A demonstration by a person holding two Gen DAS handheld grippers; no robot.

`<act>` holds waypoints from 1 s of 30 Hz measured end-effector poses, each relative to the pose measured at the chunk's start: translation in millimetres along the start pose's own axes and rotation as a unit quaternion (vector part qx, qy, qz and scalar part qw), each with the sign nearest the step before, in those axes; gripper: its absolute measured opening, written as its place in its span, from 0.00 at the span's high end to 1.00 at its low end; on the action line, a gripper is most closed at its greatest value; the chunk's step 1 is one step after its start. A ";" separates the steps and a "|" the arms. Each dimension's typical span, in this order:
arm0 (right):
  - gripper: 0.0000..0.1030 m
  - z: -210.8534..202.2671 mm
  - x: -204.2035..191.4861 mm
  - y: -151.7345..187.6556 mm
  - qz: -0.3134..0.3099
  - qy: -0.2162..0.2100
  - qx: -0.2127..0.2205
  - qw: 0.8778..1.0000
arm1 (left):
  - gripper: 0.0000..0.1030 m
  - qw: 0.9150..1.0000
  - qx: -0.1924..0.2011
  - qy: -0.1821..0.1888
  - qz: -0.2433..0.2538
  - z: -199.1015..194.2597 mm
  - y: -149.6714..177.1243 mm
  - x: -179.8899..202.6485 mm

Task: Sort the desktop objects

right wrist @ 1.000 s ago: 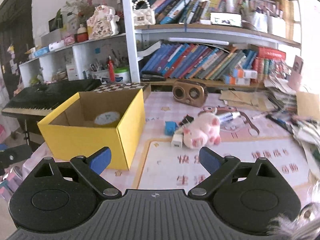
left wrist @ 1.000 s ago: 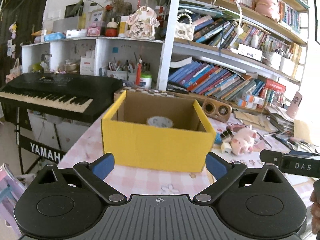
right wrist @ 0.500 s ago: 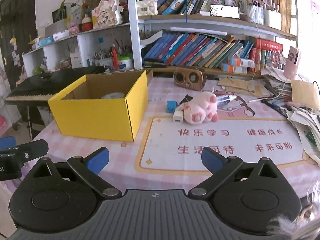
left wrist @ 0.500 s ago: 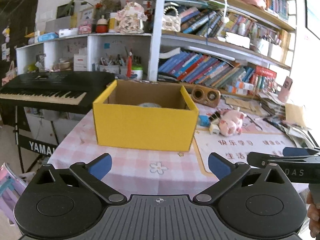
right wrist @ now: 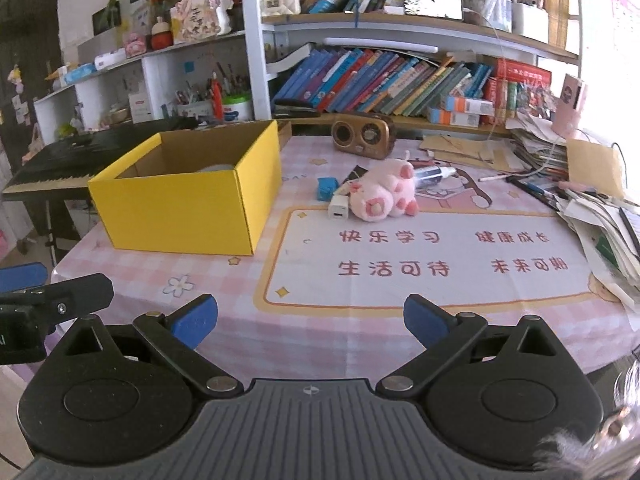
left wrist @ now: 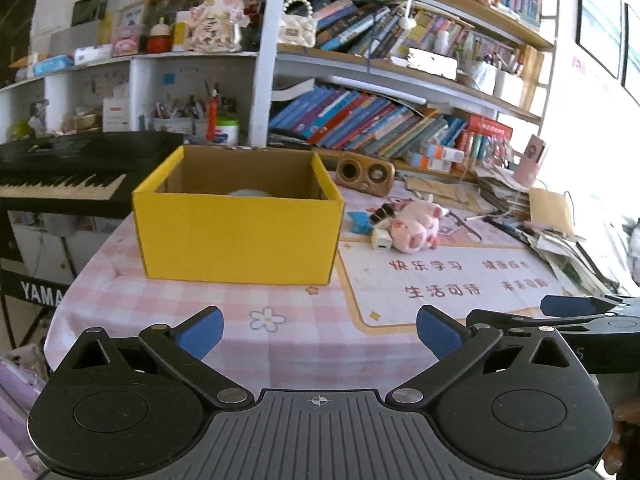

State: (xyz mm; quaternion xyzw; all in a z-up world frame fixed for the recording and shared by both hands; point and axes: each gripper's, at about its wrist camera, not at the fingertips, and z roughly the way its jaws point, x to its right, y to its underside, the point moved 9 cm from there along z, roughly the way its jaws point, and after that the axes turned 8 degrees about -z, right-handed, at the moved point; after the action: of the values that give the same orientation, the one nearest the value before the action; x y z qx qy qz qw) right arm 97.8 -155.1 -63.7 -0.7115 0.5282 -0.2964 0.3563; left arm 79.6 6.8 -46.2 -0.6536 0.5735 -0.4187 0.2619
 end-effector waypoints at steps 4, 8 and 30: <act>0.03 -2.7 6.2 3.9 0.006 0.010 -0.004 1.000 | 0.00 1.000 -0.009 0.013 0.015 4.0 2.6 9.4; 0.02 -3.6 11.4 7.1 0.011 0.017 -0.009 1.000 | 0.00 0.999 -0.025 0.028 0.033 9.4 6.8 19.1; 0.02 12.6 53.7 7.1 0.013 0.035 -0.032 0.999 | 0.00 0.997 -0.055 0.051 0.013 53.2 4.0 48.5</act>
State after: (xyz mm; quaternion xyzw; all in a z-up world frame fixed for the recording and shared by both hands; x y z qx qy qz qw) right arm 118.3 -205.8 -74.2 -0.7047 0.5588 -0.2996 0.3185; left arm 122.2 -48.3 -64.8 -0.6374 0.6165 -0.4157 0.2019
